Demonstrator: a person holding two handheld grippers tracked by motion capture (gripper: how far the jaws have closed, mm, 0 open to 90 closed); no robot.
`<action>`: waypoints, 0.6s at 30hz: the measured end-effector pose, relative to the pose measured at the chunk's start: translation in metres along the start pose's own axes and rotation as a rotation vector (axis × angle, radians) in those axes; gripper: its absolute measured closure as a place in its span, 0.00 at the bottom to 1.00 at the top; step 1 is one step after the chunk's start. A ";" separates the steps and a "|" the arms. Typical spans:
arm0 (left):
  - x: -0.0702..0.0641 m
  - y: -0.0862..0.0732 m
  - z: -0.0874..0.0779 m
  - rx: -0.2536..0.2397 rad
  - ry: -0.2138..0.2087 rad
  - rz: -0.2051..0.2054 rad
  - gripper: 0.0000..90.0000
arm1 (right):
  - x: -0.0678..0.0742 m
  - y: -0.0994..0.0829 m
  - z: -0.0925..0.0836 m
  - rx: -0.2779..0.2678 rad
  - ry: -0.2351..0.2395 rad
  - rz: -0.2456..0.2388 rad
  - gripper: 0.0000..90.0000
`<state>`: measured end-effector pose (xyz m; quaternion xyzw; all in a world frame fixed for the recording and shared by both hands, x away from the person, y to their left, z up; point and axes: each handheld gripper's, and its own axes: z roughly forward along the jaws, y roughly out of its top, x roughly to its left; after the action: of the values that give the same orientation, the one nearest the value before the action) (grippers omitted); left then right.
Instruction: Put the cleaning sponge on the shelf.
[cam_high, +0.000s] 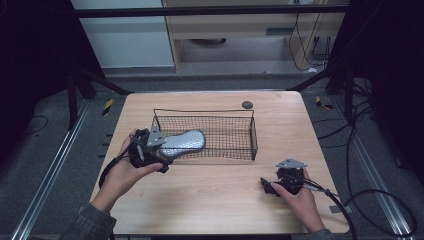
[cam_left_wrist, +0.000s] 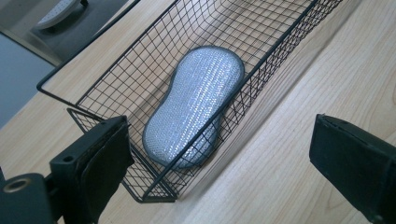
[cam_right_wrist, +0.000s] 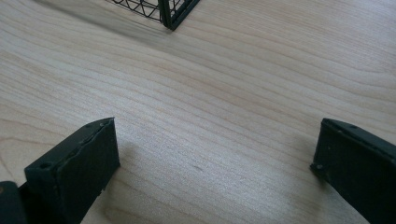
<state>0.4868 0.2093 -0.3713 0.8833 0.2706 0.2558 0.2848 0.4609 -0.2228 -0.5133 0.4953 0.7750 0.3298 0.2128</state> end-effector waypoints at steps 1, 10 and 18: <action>-0.001 -0.003 0.000 0.004 0.003 -0.001 0.06 | 0.000 0.000 0.000 0.000 0.000 0.000 0.00; -0.013 -0.037 0.003 0.010 -0.011 -0.061 0.06 | 0.000 0.000 0.000 0.000 0.000 0.000 0.00; -0.022 -0.073 0.015 0.055 -0.025 -0.116 0.06 | 0.000 0.000 0.000 0.000 0.000 -0.001 0.00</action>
<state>0.4561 0.2409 -0.4357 0.8768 0.3248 0.2204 0.2779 0.4606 -0.2230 -0.5133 0.4948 0.7752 0.3297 0.2132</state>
